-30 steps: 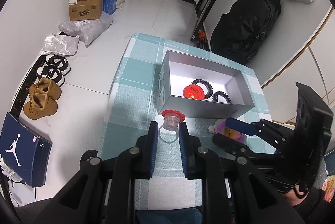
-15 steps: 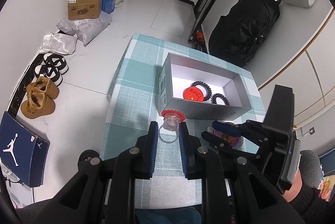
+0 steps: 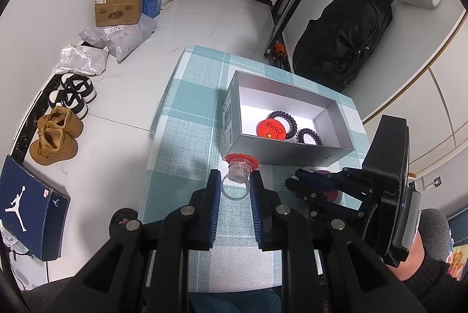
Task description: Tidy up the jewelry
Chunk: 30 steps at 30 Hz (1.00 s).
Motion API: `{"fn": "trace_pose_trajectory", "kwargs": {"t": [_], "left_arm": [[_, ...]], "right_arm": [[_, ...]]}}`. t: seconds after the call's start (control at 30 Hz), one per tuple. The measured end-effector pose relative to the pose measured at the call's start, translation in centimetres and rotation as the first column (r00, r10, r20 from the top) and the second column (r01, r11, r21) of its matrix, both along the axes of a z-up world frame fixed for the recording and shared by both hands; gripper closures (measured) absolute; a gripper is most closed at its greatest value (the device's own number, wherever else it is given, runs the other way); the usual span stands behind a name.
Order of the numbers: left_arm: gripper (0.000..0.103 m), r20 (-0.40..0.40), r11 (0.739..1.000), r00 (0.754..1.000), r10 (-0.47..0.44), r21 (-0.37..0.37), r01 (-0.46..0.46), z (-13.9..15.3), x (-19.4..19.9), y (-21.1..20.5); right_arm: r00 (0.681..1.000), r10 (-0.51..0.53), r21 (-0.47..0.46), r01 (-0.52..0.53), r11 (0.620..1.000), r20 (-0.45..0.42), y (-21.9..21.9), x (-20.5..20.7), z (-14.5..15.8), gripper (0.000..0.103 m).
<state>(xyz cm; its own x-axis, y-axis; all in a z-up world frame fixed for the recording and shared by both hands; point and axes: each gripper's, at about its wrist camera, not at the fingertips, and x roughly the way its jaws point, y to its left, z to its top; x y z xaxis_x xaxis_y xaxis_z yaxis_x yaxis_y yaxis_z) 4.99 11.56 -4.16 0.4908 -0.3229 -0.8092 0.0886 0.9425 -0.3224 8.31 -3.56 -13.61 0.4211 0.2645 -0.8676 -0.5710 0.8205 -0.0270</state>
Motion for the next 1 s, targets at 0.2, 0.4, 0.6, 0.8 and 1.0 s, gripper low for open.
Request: {"fn": "trace_pose_trajectory", "kwargs": {"t": [0.2, 0.4, 0.6, 0.8, 1.0], "left_arm": [[0.088, 0.009, 1.0, 1.0, 0.003, 0.004, -0.003, 0.1, 0.0, -0.4], [0.088, 0.024, 1.0, 1.0, 0.005, -0.004, -0.005, 0.2, -0.2, -0.3], [0.088, 0.059, 1.0, 0.998, 0.004, -0.024, -0.002, 0.8, 0.0, -0.8], [0.088, 0.106, 1.0, 0.994, -0.011, -0.025, 0.014, 1.4, 0.0, -1.8], [0.088, 0.13, 0.999, 0.991, -0.018, -0.034, 0.022, 1.5, 0.4, -2.4]], "right_arm": [[1.0, 0.005, -0.004, -0.005, 1.0, 0.013, 0.0, -0.2, 0.0, 0.092], [1.0, -0.006, 0.077, 0.005, 0.997, 0.016, -0.5, -0.7, 1.0, 0.092], [0.999, -0.012, 0.184, 0.006, 0.983, 0.031, -1.3, -1.0, 3.0, 0.092], [0.998, -0.046, 0.297, 0.032, 0.954, 0.041, -2.6, -1.1, 5.2, 0.092], [0.993, -0.109, 0.412, 0.084, 0.907, 0.037, -5.1, -0.5, 7.4, 0.092]]}}
